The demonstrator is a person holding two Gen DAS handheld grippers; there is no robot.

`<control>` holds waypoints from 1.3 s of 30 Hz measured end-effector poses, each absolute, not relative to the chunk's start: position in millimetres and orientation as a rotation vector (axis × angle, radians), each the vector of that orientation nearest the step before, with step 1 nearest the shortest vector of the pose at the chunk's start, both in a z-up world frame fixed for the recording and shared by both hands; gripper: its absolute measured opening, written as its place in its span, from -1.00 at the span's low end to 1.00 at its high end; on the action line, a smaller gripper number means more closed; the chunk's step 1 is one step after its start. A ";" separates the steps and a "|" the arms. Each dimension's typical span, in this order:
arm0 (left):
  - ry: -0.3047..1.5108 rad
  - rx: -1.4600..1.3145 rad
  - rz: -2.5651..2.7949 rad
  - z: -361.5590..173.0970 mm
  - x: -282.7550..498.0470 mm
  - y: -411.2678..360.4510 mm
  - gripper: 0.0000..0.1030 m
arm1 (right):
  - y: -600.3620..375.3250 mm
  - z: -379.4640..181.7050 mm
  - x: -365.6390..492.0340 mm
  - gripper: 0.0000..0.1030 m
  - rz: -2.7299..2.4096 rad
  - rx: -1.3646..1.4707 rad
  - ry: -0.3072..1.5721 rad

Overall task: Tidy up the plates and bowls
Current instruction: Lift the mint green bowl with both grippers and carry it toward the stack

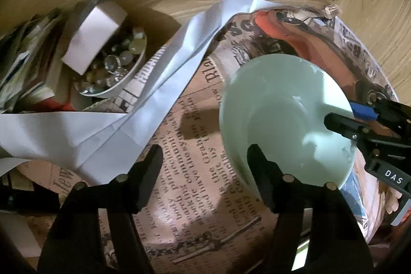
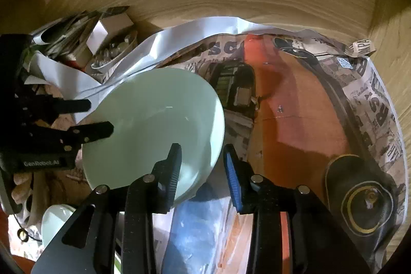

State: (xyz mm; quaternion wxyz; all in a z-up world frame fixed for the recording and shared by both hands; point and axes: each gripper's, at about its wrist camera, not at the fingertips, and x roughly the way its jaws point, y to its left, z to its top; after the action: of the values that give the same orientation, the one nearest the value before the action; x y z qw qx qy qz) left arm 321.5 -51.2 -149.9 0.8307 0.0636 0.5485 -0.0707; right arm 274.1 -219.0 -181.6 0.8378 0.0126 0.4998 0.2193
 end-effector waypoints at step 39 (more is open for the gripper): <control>0.925 0.089 -0.181 -78.6 216.8 -39.6 -0.69 | -195.7 -110.8 195.5 -0.66 0.511 0.012 0.851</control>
State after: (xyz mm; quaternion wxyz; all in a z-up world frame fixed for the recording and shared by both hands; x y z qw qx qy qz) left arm 216.8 -39.6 -78.6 0.8902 0.0430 0.4452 -0.0869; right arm 195.5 -195.7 -110.8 0.8793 0.0057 0.4083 0.2453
